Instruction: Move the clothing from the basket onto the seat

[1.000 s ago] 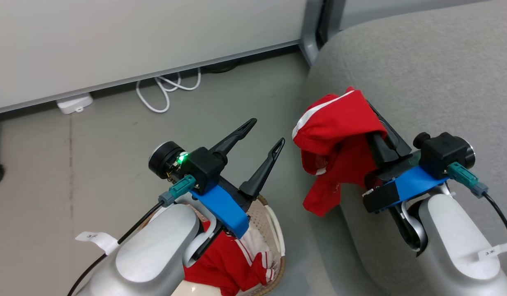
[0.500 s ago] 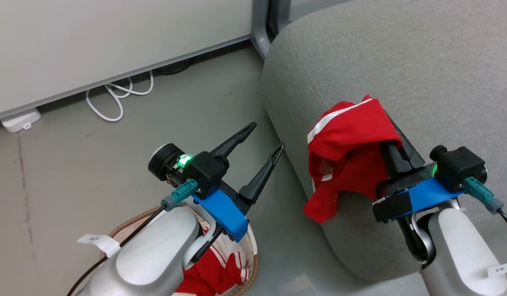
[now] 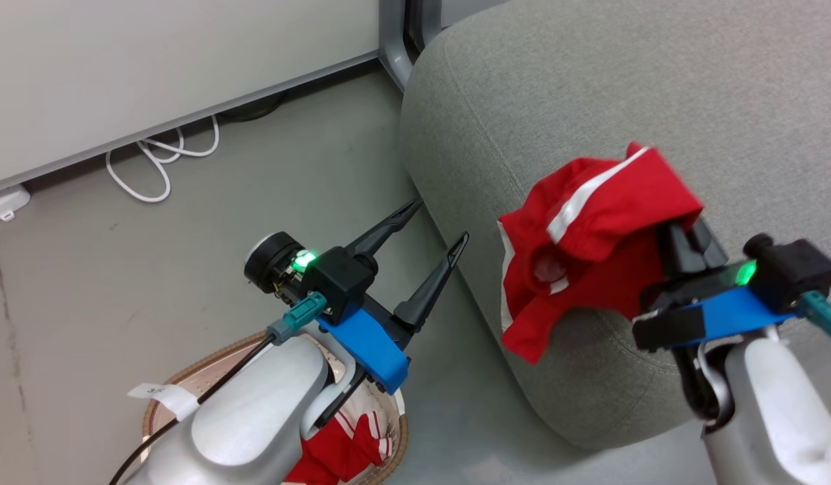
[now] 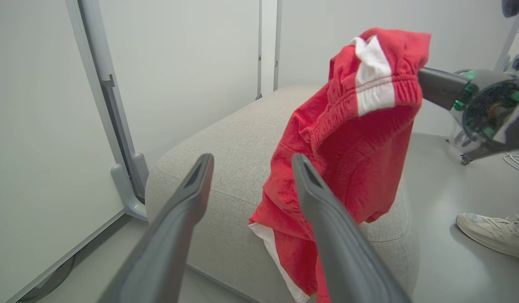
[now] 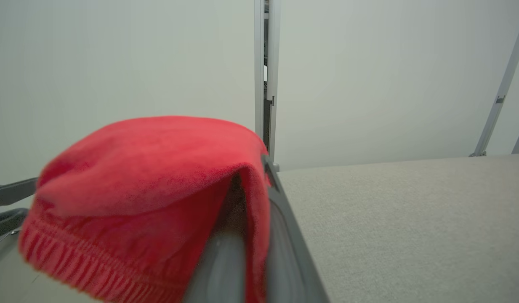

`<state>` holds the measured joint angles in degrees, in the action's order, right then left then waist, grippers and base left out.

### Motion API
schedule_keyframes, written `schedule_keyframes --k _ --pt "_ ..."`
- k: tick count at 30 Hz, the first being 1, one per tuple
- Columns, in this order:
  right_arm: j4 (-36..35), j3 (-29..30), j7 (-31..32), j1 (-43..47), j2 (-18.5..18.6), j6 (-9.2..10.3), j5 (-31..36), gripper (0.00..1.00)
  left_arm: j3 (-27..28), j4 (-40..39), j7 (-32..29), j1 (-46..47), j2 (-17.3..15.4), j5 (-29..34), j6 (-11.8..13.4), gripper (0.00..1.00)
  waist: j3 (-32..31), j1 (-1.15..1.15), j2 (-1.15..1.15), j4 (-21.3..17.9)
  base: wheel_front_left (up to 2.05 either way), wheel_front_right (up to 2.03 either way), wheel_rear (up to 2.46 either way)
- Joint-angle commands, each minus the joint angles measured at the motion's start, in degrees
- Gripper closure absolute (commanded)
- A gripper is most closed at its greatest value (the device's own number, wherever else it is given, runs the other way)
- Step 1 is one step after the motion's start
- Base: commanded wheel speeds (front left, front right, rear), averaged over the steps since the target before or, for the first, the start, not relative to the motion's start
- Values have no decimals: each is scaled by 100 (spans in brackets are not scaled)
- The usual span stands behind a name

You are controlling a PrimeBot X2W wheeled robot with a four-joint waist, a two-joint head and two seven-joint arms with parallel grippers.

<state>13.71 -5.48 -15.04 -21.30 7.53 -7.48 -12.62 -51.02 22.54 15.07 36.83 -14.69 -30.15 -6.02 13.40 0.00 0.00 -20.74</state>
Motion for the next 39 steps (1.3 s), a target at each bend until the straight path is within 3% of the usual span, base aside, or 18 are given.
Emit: schedule_keyframes --k 1,14,21,29,39 --pt "-112 94 -22 -204 27 -3 69 100 40 -24 15 90 -35 51 41 0 57 0 0 32 0 0 0" --pt "-514 1105 -21 -1972 552 -3 172 100 126 -190 -43 615 -156 221 38 0 1112 0 0 313 0 0 0" --pt "-424 1940 -20 -3049 1392 -2 179 100 39 -332 -174 1120 -215 413 -4 0 1911 0 0 595 0 0 0" --pt "516 2603 -15 -3724 2024 -2 40 100 -18 -432 -211 1518 -202 553 -27 0 2679 0 0 852 0 0 0" --pt "2159 2671 -14 -3506 1878 -2 -120 100 -115 -375 -124 1664 -126 603 -51 0 2975 0 0 1039 0 0 0"
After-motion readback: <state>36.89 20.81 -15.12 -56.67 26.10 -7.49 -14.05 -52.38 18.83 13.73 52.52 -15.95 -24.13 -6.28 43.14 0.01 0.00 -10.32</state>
